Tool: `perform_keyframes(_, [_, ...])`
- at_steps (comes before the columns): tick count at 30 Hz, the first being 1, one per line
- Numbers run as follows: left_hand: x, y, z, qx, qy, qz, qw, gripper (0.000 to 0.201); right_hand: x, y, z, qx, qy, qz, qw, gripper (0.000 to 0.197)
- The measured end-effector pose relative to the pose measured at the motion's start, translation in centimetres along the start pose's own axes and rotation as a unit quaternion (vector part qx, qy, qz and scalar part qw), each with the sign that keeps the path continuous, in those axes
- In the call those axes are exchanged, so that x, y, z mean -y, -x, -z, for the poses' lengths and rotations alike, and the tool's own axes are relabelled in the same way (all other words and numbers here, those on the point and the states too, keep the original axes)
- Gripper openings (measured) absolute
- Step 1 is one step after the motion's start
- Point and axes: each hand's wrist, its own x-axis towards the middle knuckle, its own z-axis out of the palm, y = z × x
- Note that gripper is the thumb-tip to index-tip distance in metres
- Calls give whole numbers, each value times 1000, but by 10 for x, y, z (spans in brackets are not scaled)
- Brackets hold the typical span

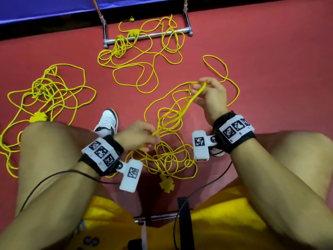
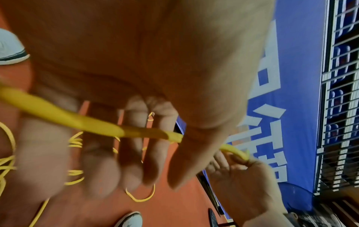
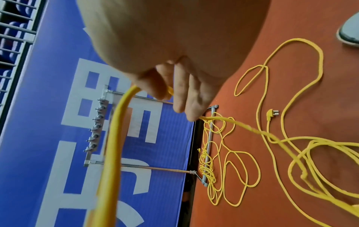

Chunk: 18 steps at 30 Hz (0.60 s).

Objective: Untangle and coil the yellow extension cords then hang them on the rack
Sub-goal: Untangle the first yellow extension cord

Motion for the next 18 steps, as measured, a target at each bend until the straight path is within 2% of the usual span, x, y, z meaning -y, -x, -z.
perform_keyframes(2, [1, 1, -11, 57, -12, 41, 997, 12, 6, 5, -4, 45, -70, 2, 996, 35])
perform_keyframes(3, [1, -1, -12, 55, 1, 30, 998, 14, 6, 6, -4, 66, -97, 4, 993, 33])
perform_keyframes(6, [-8, -3, -3, -25, 111, -34, 993, 15, 8, 15, -7, 93, -133, 15, 987, 11])
perform_keyframes(7, [-10, -4, 3, -44, 146, -30, 988, 30, 6, 16, -9, 105, -117, 24, 987, 6])
perform_keyframes(8, [-11, -6, 7, -55, 192, -24, 980, 44, 4, 20, -11, 126, -96, 28, 987, 10])
perform_keyframes(9, [-12, -8, 9, -60, 242, -21, 968, 48, 0, 23, -14, 156, -72, 30, 985, 16])
perform_keyframes(11, [-14, -13, 10, -61, 328, -15, 943, 45, -8, 35, -21, 233, -25, 31, 972, 26])
perform_keyframes(14, [-25, -16, 6, -40, 434, 11, 900, 54, -29, 55, -33, 361, 40, 22, 931, 31])
perform_keyframes(16, [-29, -21, 9, -63, 491, 12, 869, 45, -41, 64, -36, 422, 128, 14, 898, 34])
perform_keyframes(18, [-33, -24, 16, -89, 506, 3, 858, 29, -47, 68, -32, 446, 248, 17, 860, 35])
